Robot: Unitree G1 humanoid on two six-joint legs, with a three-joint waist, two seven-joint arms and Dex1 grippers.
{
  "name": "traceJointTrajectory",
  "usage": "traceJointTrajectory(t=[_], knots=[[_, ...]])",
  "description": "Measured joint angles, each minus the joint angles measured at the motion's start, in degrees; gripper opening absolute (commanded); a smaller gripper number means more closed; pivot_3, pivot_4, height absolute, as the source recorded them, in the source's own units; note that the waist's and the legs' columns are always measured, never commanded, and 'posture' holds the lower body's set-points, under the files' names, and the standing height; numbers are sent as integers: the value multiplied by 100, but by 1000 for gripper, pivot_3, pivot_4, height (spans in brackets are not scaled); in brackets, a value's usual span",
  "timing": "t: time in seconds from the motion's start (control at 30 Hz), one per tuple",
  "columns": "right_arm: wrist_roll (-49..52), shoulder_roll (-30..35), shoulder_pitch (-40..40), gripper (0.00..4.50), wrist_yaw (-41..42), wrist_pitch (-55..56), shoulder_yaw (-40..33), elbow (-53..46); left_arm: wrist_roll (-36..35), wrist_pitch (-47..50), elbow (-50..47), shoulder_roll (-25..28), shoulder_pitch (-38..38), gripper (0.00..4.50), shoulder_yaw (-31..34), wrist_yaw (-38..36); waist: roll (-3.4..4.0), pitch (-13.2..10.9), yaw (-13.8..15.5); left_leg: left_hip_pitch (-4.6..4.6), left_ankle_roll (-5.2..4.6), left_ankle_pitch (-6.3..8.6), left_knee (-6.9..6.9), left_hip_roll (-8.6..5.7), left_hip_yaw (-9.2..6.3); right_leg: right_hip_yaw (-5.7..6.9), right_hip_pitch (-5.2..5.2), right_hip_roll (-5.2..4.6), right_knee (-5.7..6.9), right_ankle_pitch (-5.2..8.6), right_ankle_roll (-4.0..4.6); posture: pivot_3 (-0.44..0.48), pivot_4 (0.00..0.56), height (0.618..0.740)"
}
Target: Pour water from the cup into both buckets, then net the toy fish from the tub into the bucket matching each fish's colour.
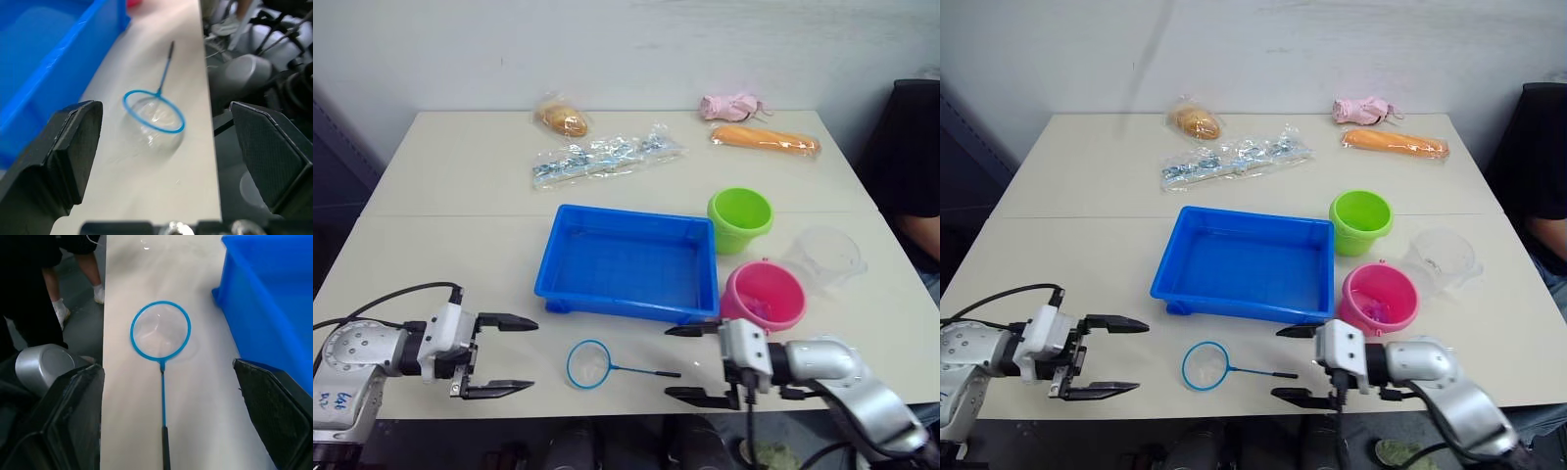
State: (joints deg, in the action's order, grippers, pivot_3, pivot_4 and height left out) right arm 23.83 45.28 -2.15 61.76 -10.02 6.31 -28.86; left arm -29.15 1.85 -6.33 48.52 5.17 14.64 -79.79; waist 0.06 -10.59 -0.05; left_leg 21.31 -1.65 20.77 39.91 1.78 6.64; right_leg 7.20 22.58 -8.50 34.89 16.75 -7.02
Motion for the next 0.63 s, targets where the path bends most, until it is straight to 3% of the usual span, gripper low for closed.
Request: traceJointTrajectory(t=[0.2,0.33,0.53,0.63], knots=[[900,476,-1056,4438,-43,-482,-1808,-889,51,11,271,119,6,4500,266,265,-3,2,17,-2,3,5,-9,5,-3,3,-3,3,-2,0,0,0,150,740],[1055,478,-1767,4438,-71,-624,-3191,-836,318,-253,687,159,110,4500,466,475,-4,2,16,-5,-10,12,-9,-1,7,-5,-6,0,-9,-1,-2,0,150,740],[901,492,-2106,4438,230,-437,-4414,-315,451,-519,1426,160,19,4500,803,830,-7,4,7,-7,-9,13,-12,2,10,-9,-1,1,-14,-1,-2,0,150,740],[761,526,-2085,4438,318,-249,-4574,-40,481,-632,1432,163,12,4500,890,947,-7,4,-1,-8,-9,14,-14,1,11,-12,-1,-1,-14,-1,-2,0,150,740]])
